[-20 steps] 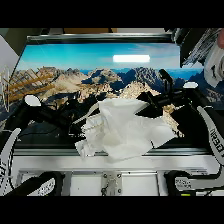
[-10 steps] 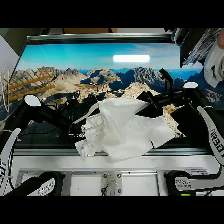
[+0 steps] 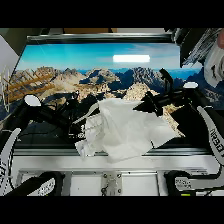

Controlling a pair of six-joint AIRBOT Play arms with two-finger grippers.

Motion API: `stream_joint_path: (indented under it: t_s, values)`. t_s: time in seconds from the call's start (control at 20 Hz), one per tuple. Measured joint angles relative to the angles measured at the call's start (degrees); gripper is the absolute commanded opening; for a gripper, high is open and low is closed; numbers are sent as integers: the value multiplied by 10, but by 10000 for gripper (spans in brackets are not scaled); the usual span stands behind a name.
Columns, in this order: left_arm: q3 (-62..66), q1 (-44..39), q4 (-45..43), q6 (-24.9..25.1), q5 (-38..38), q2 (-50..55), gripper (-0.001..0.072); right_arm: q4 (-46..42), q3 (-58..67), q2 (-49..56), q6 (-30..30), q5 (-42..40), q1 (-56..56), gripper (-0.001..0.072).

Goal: Fold the clothes and pants, and hang the long-sleeved shirts on hangers.

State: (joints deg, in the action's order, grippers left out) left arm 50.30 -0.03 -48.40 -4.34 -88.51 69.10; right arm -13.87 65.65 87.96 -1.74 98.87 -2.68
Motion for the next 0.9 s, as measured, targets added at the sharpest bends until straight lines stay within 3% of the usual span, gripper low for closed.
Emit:
stream_joint_path:
  t_s: [0.3,0.35,0.4,0.9]
  values:
    - [0,0,0,-1,3,0,39,0,0,0,0,0,0,10]
    - [0,0,0,-3,4,0,315,0,0,0,0,0,0,10]
    - [0,0,19,-12,10,0,527,-1,0,0,0,-1,1,9]
    - [0,30,0,-168,57,-24,530,-3,-1,0,1,-1,0,6]
